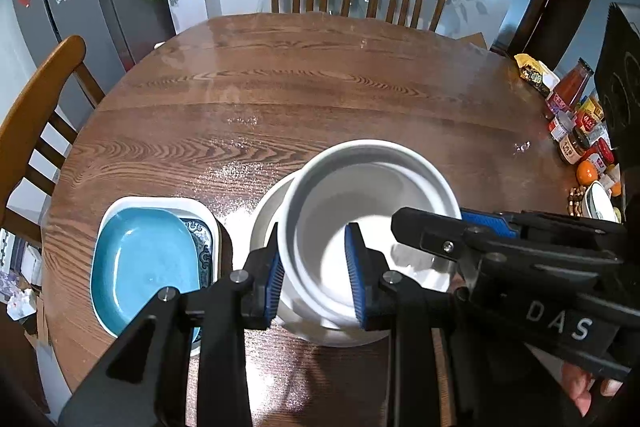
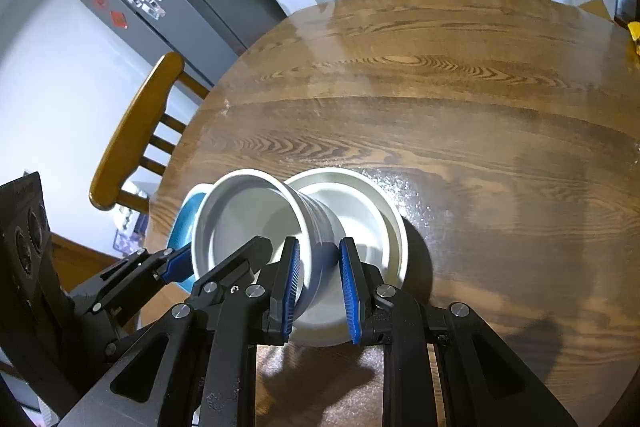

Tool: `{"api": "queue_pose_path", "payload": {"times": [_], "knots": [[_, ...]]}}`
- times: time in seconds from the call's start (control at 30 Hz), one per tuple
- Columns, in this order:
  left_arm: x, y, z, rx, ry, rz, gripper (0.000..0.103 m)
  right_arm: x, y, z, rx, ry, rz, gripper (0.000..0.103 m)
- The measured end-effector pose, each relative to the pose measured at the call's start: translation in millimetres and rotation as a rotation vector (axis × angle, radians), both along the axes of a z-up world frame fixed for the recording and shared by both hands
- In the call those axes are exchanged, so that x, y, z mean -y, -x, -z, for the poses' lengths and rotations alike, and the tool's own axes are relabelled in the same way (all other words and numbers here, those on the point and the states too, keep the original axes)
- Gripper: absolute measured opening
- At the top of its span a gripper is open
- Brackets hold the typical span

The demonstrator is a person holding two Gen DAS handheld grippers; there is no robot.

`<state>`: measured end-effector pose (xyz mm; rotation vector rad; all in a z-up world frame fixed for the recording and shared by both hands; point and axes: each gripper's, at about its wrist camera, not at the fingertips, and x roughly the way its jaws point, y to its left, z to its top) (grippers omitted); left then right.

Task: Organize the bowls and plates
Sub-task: 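Carry the small white bowl with both grippers over the nested bowls, then lower the small white bowl into the medium white bowl with both grippers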

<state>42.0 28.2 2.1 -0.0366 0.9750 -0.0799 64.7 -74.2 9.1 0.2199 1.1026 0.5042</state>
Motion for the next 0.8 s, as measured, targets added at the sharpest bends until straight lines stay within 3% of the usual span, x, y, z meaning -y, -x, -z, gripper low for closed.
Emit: {"api": "queue_pose_path", "payload": {"times": [0.8], "knots": [[-2.4,-14.1,29.4,-0.108,0.015,0.001,0.025,-0.7,-15.0,33.3,-0.093,0.01,0.007,0.023]]}}
